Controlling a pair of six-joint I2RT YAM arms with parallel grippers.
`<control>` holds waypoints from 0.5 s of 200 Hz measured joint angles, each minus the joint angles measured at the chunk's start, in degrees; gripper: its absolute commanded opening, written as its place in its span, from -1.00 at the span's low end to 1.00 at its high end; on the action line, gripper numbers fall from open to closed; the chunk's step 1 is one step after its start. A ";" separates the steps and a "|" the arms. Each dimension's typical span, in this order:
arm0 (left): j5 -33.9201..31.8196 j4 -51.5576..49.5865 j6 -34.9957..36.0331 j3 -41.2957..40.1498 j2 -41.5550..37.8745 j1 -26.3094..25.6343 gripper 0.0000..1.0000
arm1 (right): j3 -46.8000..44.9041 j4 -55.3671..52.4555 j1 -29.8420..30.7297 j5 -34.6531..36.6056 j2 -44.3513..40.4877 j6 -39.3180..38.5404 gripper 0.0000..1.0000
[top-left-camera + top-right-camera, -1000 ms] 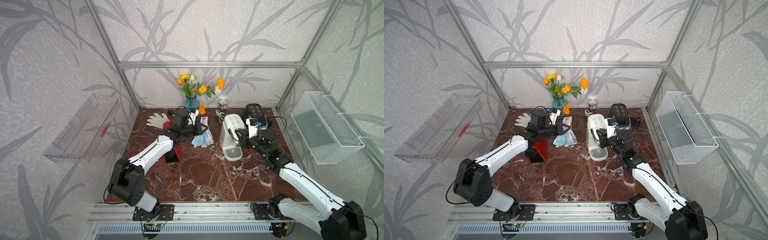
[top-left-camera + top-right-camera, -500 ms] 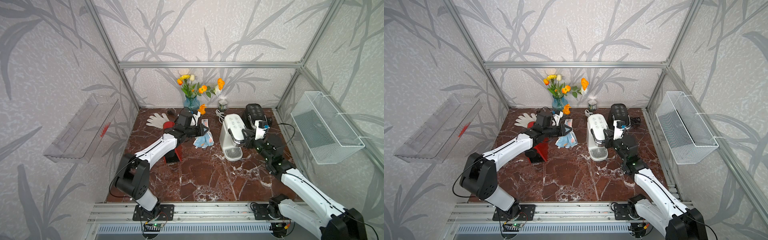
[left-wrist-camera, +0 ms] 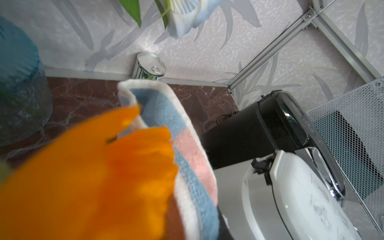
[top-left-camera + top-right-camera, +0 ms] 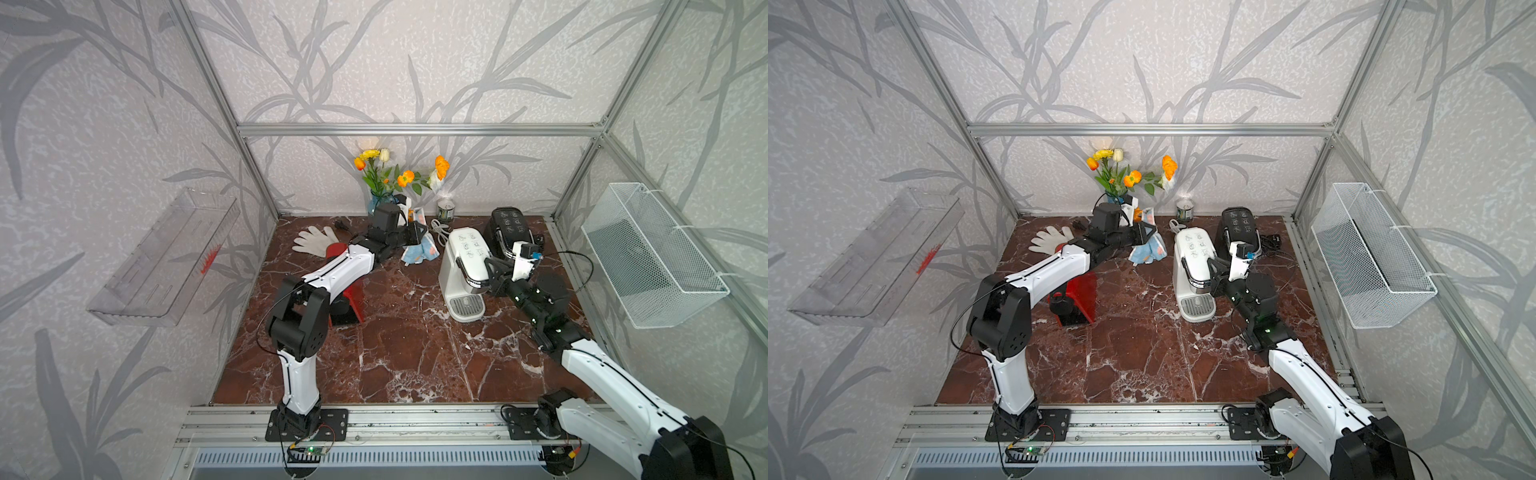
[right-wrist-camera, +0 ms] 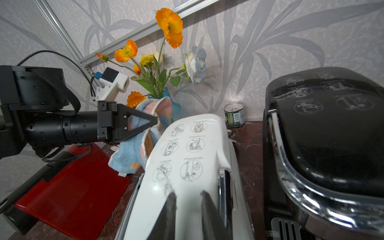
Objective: Wipe the surface of a coffee machine
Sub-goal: Wipe the dirt from the surface of the coffee machine.
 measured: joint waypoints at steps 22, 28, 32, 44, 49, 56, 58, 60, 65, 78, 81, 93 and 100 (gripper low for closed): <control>-0.55 3.04 -0.83 6.91 6.10 0.00 -1.00 | -0.42 1.05 -0.07 -1.01 0.00 -0.02 -0.53; -0.63 3.58 -1.31 8.68 7.65 0.00 -1.00 | -0.55 1.36 -0.07 -1.38 0.00 -0.04 -0.52; -0.68 4.09 -1.77 9.94 8.74 0.00 -1.00 | -0.59 1.46 -0.07 -1.53 0.00 -0.04 -0.52; -0.63 5.33 -3.65 13.05 11.47 -0.04 -1.00 | -0.94 2.25 -0.07 -2.01 0.00 -0.04 -0.52; -0.61 5.88 -4.42 14.10 12.41 -0.04 -1.00 | -1.11 2.62 -0.07 -2.21 0.00 -0.04 -0.52; -0.57 6.71 -5.75 15.32 13.51 -0.09 -1.00 | -1.29 3.08 -0.07 -2.45 0.04 -0.04 -0.52; -0.55 6.93 -6.19 15.67 13.79 -0.11 -1.00 | -1.31 3.17 -0.07 -2.49 0.07 -0.04 -0.52; -0.52 7.04 -6.69 16.02 14.08 -0.15 -1.00 | -1.36 3.32 -0.07 -2.60 0.11 -0.04 -0.52; -0.39 7.52 -7.52 16.87 14.75 -0.20 -1.00 | -1.42 3.69 -0.09 -2.86 0.26 -0.04 -0.52; 0.15 8.76 -10.08 19.58 16.52 -0.44 -1.00 | -1.49 4.37 -0.11 -3.32 0.50 -0.07 -0.52; 0.28 9.03 -10.58 20.15 16.85 -0.50 -1.00 | -1.49 4.50 -0.11 -3.37 0.55 -0.07 -0.52; 1.38 10.10 -12.66 22.23 18.16 -0.90 -1.00 | -1.51 4.74 -0.11 -3.54 0.63 -0.04 -0.52; 2.08 10.67 -13.55 23.28 18.80 -1.22 -1.00 | -1.51 4.76 -0.11 -3.69 0.63 -0.07 -0.52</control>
